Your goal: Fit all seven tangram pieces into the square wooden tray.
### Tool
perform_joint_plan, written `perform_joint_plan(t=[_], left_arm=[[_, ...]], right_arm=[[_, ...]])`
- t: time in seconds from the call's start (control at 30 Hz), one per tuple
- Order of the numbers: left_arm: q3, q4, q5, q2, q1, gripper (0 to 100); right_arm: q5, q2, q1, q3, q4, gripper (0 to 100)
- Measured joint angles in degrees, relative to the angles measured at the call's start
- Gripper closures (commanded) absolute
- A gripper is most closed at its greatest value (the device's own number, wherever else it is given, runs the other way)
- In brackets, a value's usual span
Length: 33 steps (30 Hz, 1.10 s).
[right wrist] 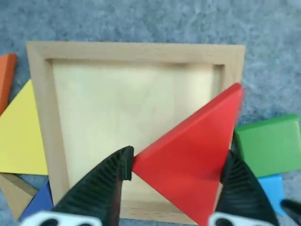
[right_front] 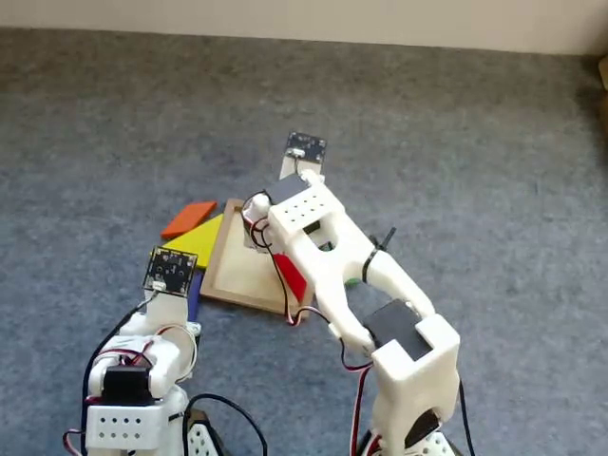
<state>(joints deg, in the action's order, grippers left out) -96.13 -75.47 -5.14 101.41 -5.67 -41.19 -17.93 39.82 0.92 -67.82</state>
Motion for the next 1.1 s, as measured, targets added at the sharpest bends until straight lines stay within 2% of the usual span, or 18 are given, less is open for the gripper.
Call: perform_joint_plan(t=[0.2, 0.6, 0.73, 0.87, 1.1], left_arm=[[0.0, 0.0, 0.0, 0.0, 0.0, 99], [0.0, 0.0, 0.0, 0.0, 0.0, 99], [0.0, 0.0, 0.0, 0.0, 0.0, 99], [0.0, 0.0, 0.0, 0.0, 0.0, 99], [0.0, 0.0, 0.0, 0.0, 0.0, 99]], right_arm=[[-0.7, 0.0, 2.46, 0.0, 0.0, 69.4], [-0.7, 0.0, 2.64, 0.0, -0.88, 70.1], [-0.7, 0.18, 2.64, 0.0, -1.58, 84.2], [4.57, 2.2, 2.64, 0.0, -1.67, 99.1], [8.88, 4.66, 0.88, 0.26, -1.67, 99.4]])
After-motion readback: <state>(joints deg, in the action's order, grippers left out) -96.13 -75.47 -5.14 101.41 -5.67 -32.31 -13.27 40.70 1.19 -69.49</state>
